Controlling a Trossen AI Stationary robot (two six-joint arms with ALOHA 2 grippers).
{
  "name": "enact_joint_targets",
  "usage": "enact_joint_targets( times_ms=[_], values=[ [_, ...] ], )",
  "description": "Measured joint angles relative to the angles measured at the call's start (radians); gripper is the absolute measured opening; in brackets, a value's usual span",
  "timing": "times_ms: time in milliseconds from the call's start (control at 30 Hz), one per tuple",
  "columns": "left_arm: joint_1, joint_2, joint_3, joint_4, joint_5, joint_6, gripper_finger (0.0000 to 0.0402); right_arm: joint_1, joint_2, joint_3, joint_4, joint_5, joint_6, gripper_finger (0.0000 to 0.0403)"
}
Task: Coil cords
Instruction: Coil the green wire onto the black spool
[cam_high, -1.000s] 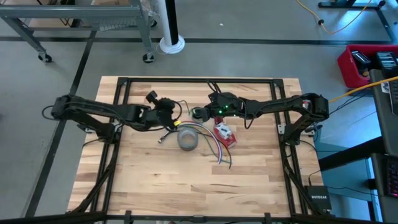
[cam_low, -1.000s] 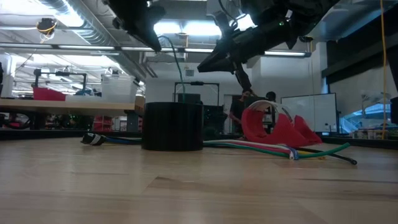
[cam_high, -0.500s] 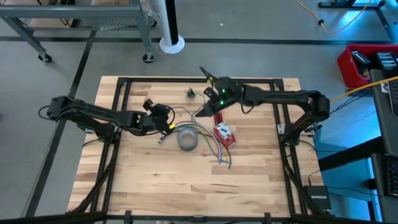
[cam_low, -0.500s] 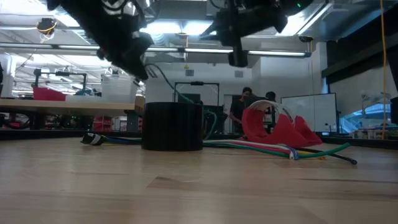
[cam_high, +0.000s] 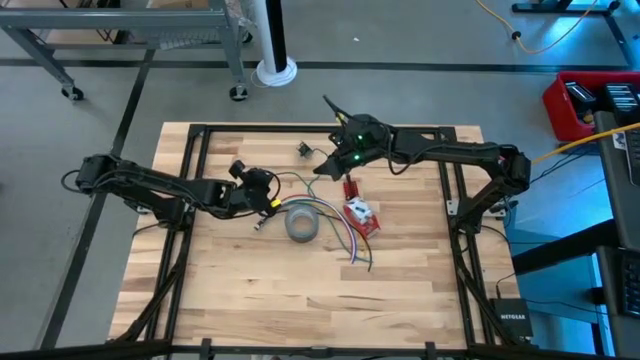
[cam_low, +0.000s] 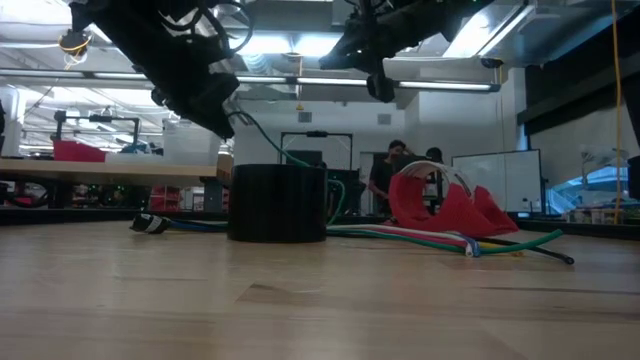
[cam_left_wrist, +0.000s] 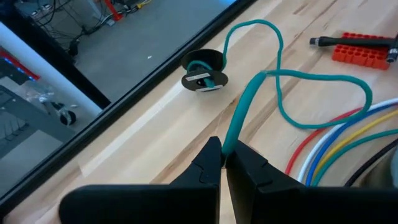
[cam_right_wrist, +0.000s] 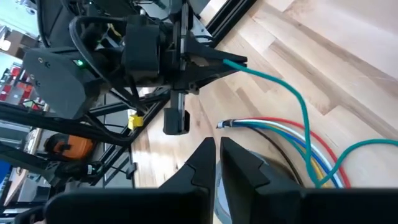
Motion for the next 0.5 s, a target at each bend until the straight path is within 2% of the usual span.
enact_joint_targets(
  times_ms=[200,500],
  values=[
    [0.0,0.0,0.0,-0.005,0.0,0.024,0.0018,0.0,0.0,0.0,0.0,-0.002,-0.01,0.0047],
    [0.0,0.0,0.0,-0.004,-0.002,0.041,0.0028,0.0,0.0,0.0,0.009,0.003,0.01,0.0168]
  ],
)
